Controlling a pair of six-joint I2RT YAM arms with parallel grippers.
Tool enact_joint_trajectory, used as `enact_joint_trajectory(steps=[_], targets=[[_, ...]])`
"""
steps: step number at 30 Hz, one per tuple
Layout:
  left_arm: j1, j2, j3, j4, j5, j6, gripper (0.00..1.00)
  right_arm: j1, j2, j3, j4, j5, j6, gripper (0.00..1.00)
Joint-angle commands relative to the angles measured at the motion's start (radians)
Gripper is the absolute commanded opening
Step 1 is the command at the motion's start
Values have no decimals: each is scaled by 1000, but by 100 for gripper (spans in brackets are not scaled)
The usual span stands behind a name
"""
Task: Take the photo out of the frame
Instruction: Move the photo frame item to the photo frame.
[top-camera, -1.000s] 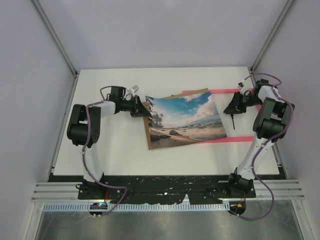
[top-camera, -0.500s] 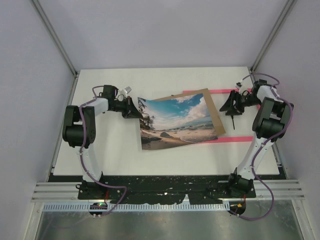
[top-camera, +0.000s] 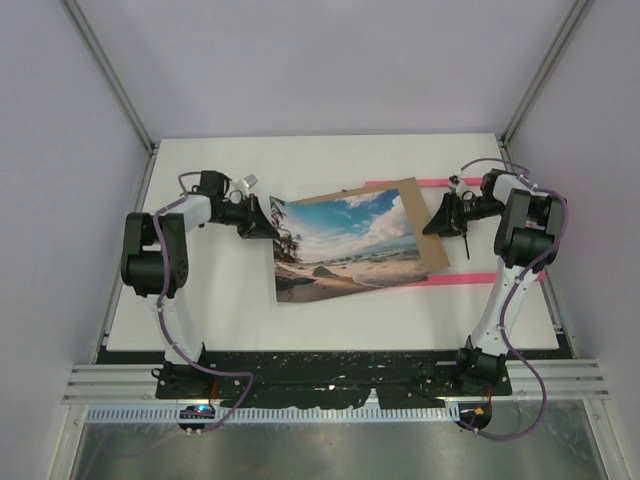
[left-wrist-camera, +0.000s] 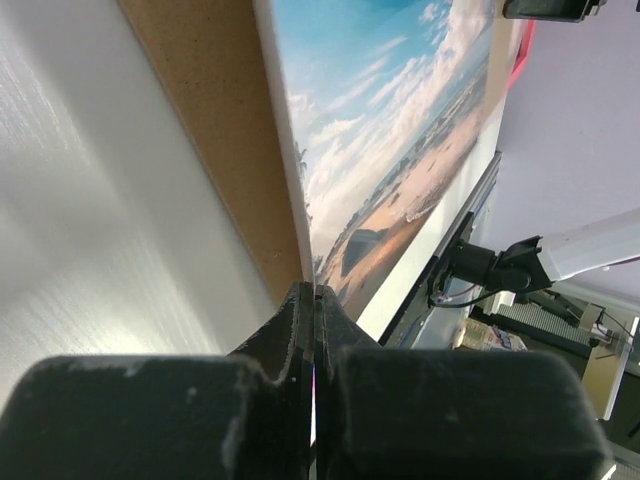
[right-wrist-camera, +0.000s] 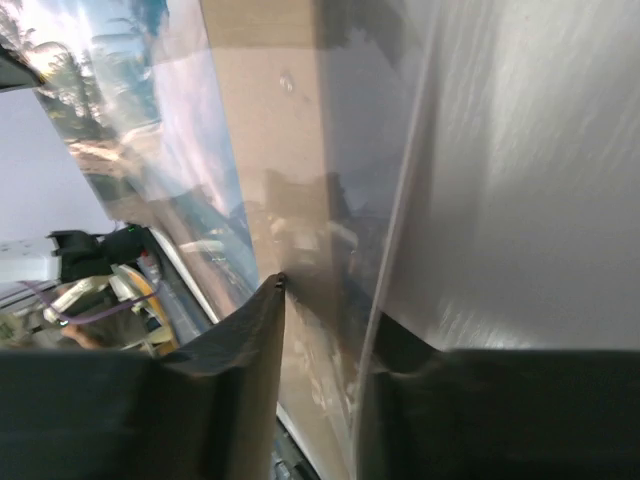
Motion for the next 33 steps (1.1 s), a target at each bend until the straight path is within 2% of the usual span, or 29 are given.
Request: enact_joint_trajectory(steps=[1, 2, 10, 17, 19, 27, 33], targets=[[10, -43, 20, -25, 2, 33, 0, -2, 4, 40, -53, -77, -40, 20], [10, -44, 20, -27, 0, 36, 0, -2, 1, 42, -64, -83, -43, 8], [33, -52, 14, -50, 3, 66, 0, -58, -91, 40, -73, -33, -51, 8], [45, -60, 26, -77, 14, 87, 0, -192, -162, 42, -95, 62, -103, 8], [79, -61, 31, -85, 19, 93, 0, -232, -171, 51, -110, 81, -126, 8], [84, -35, 60, -120, 19, 119, 0, -340, -144, 131, -203, 191, -250, 8], [94, -32, 67, -123, 2, 125, 0, -394, -130, 171, -259, 198, -318, 8]])
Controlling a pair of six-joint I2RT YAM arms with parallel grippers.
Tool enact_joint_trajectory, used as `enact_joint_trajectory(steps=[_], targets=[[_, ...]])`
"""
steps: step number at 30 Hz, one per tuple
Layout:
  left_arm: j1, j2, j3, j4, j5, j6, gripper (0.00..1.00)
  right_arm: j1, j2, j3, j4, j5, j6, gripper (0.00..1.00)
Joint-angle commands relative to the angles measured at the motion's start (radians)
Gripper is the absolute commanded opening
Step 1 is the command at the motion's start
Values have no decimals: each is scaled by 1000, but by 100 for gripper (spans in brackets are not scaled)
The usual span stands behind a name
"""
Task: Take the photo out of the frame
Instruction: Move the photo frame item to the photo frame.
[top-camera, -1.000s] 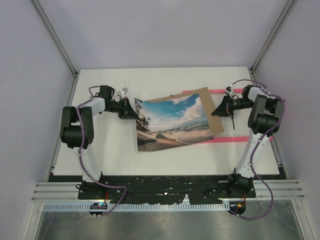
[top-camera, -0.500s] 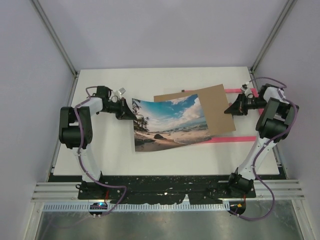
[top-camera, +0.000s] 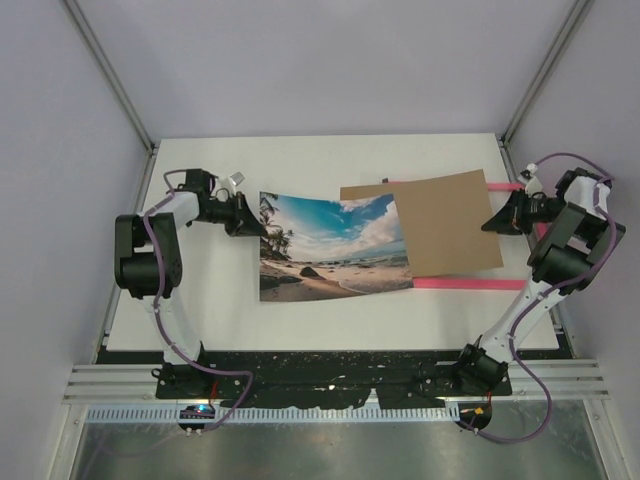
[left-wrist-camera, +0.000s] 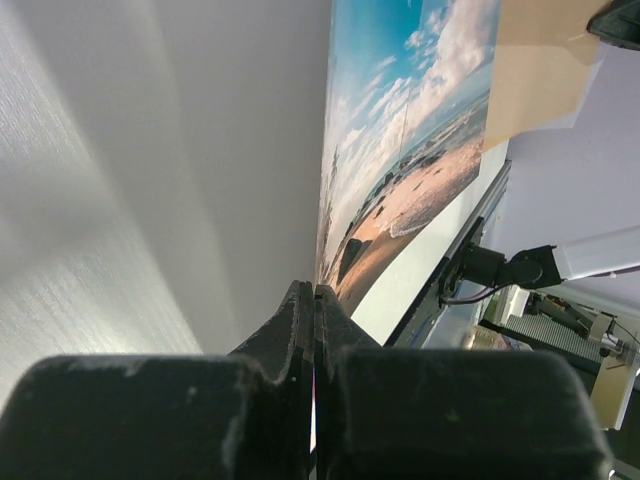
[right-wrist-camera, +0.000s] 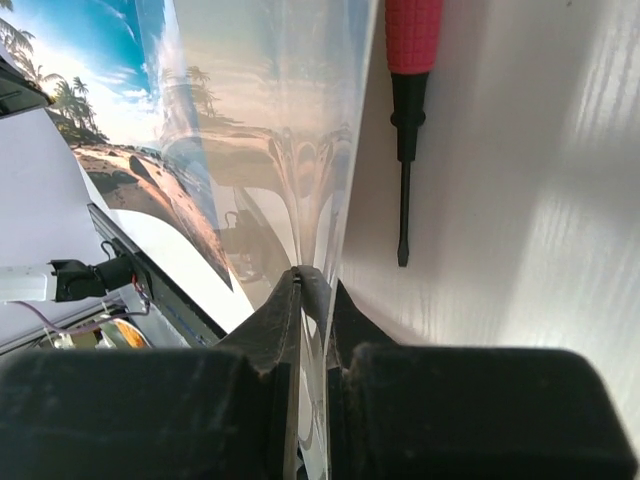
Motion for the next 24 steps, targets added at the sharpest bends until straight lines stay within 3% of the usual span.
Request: enact_joint_trajectory(steps=[1, 15, 24], targets=[[15, -25, 37, -18, 7, 27, 0, -59, -23, 69, -13, 151, -122, 8], [31, -71, 14, 1, 4, 21, 0, -15, -236, -39, -15, -4, -269, 8], [38, -97, 20, -19, -4, 30, 0, -105, -228, -1, 36, 126, -249, 8]])
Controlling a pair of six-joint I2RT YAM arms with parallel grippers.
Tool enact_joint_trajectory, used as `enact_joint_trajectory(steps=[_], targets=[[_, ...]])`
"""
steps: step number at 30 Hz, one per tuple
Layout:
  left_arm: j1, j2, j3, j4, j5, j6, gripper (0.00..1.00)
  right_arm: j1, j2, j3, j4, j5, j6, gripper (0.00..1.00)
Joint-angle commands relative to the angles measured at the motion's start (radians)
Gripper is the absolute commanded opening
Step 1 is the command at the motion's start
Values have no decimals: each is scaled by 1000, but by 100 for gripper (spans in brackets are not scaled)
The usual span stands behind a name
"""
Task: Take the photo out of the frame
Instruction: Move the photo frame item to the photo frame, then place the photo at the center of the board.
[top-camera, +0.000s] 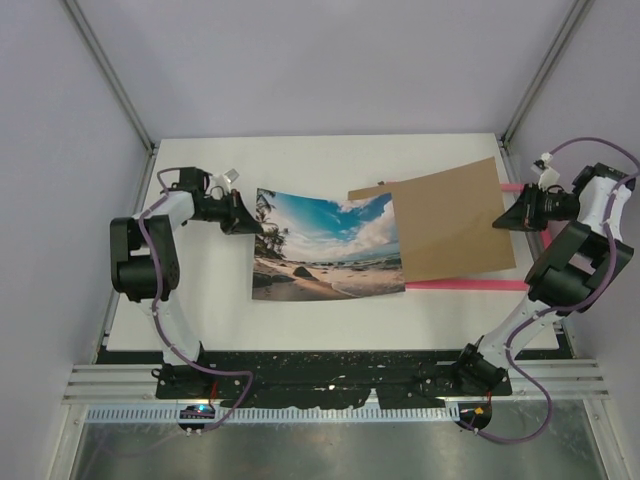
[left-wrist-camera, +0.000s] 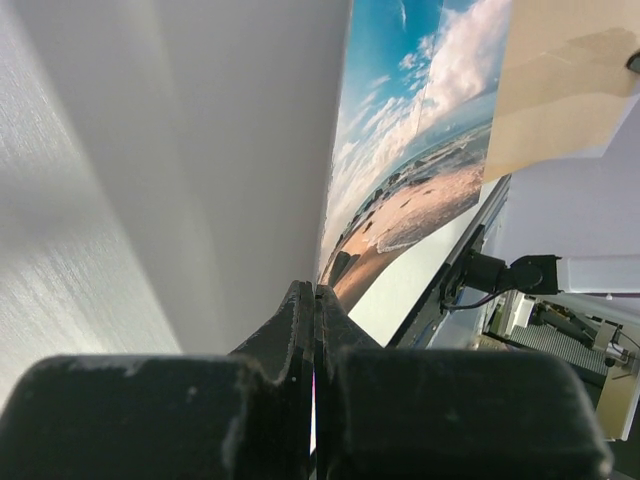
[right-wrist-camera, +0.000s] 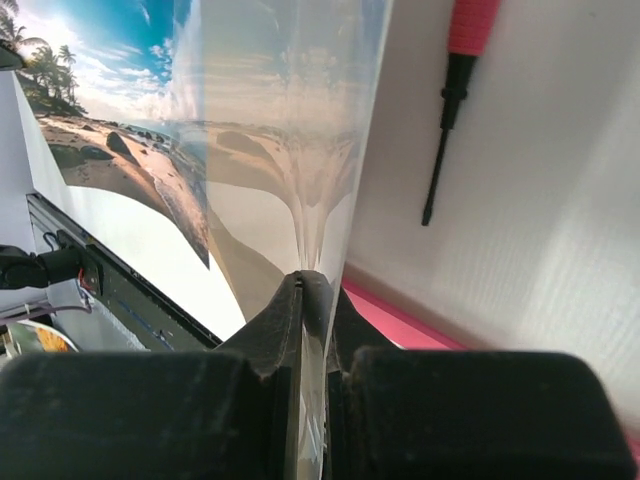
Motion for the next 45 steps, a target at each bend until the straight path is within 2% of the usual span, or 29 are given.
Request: enact_joint_trajectory(steps=[1, 13, 20, 21, 24, 26, 28, 34, 38, 45], targets=[[15, -72, 18, -8, -1, 17, 0, -82, 31, 66, 113, 140, -99, 8], [46, -64, 67, -103, -56, 73, 0, -157, 181, 193, 153, 305, -121, 8], [93, -73, 113, -199, -116, 138, 0, -157, 159, 173, 251, 377, -67, 8], [101, -72, 117, -210, -121, 147, 0, -157, 157, 173, 263, 391, -60, 11], [119, -72, 125, -235, -139, 166, 0, -157, 136, 144, 297, 437, -47, 38], [132, -73, 125, -247, -147, 178, 0, -149, 99, 91, 350, 462, -43, 50], [144, -75, 125, -259, -152, 187, 0, -139, 50, 26, 401, 486, -38, 55], [162, -86, 134, -290, -168, 196, 0, -53, -114, -117, 496, 534, -6, 60], [175, -89, 151, -325, -190, 242, 0, 50, -234, -190, 591, 633, 61, 61], [204, -69, 191, -370, -217, 281, 0, 115, -326, -165, 621, 675, 131, 63]])
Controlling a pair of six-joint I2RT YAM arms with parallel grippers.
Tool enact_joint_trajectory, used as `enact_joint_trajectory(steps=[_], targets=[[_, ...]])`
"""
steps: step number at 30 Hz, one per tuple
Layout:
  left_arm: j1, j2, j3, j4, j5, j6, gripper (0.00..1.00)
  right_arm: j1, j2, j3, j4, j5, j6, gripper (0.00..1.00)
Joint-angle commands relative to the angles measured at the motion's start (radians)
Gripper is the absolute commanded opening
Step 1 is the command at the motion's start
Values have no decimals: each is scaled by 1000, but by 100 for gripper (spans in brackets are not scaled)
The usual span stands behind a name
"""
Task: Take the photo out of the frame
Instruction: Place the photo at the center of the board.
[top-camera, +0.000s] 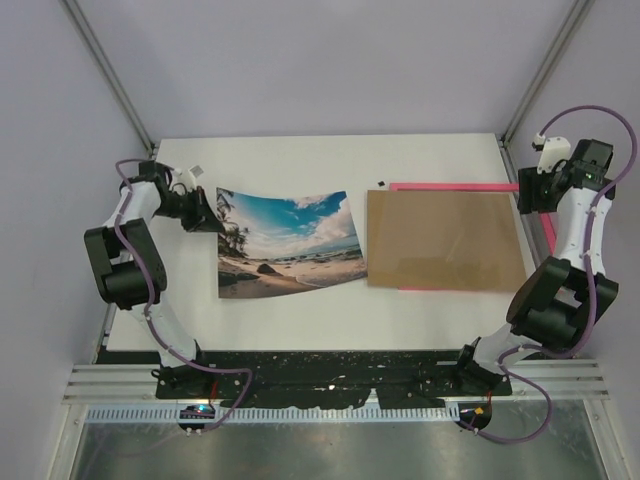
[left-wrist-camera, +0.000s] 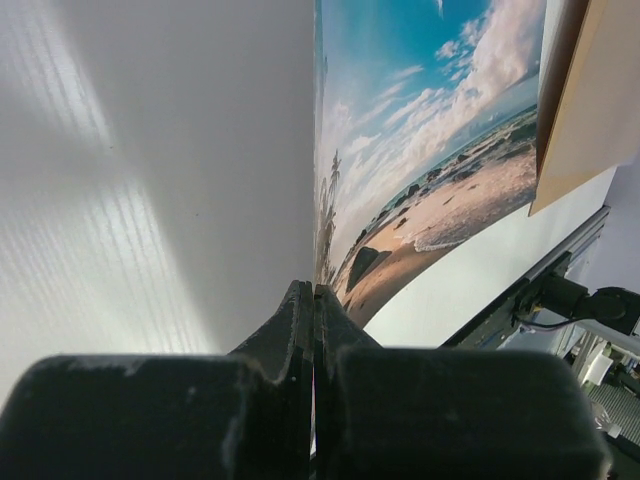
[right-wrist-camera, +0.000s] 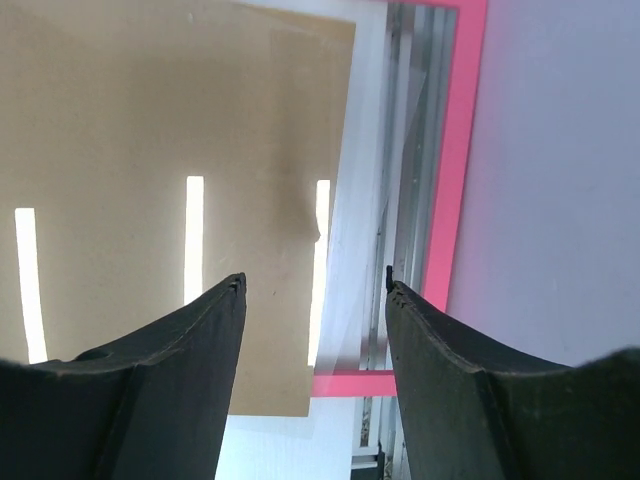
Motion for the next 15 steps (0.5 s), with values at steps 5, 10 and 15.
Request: enact_joint_trajectory(steps=[5, 10, 15], targets=[[20, 7, 95, -52, -28, 37, 0, 54, -59, 53, 30, 26, 99, 63], [11, 38, 130, -47, -64, 23, 12, 130, -104, 18, 22, 18, 126, 63], [-5, 52, 138, -22, -126, 13, 49, 224, -165, -17, 18, 17, 159, 63]])
